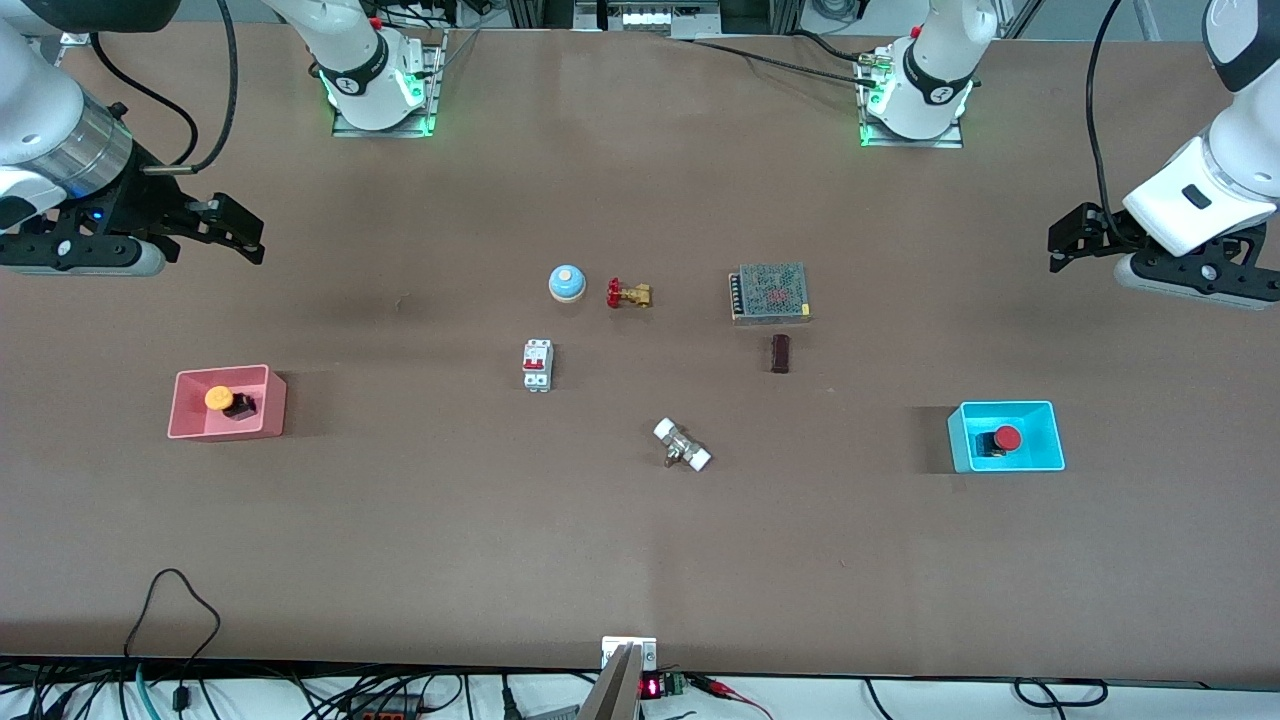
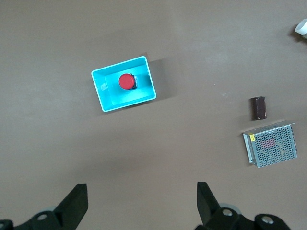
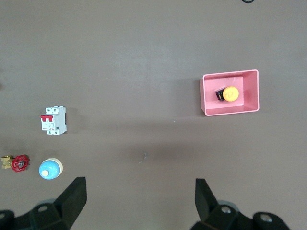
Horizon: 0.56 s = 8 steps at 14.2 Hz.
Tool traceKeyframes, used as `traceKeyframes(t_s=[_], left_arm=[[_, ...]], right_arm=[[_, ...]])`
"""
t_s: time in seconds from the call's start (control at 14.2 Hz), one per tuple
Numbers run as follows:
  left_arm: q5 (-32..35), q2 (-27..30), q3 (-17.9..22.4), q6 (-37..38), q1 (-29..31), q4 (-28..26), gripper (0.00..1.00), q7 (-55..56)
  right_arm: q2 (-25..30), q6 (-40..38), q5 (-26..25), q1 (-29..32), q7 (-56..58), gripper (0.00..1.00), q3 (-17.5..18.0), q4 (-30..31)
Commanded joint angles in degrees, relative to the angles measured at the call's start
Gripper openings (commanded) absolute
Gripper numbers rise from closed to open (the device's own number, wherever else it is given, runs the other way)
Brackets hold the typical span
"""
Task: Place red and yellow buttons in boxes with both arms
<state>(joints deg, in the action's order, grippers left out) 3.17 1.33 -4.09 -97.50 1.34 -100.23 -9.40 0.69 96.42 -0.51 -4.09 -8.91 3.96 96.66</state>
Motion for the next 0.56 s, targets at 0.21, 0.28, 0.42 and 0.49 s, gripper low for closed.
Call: traceKeyframes(t_s=[0.21, 0.28, 0.42, 0.49], left_arm=[[0.43, 0.52, -0.83, 1.43, 0.15, 1.17, 1.0, 1.58], [0.43, 0.25, -1.18, 1.69, 0.24, 1.87, 1.0, 1.67], [0.35, 0.25, -1.27, 2.22, 0.24, 1.88, 1.0, 1.75], [0.35, 0.17, -1.27, 2.31, 0.24, 1.96, 1.0, 1.75]], right_arm=[[-0.87, -1.58, -1.33, -0.04, 0.48, 1.0, 0.09, -1.83], [-0.87, -1.58, -1.34, -0.04, 0.48, 1.0, 0.09, -1.83], [-0.87, -1.58, -1.34, -0.13, 0.48, 1.0, 0.09, -1.83], [-0.87, -1.58, -1.34, -0.13, 0.48, 1.0, 0.09, -1.83]])
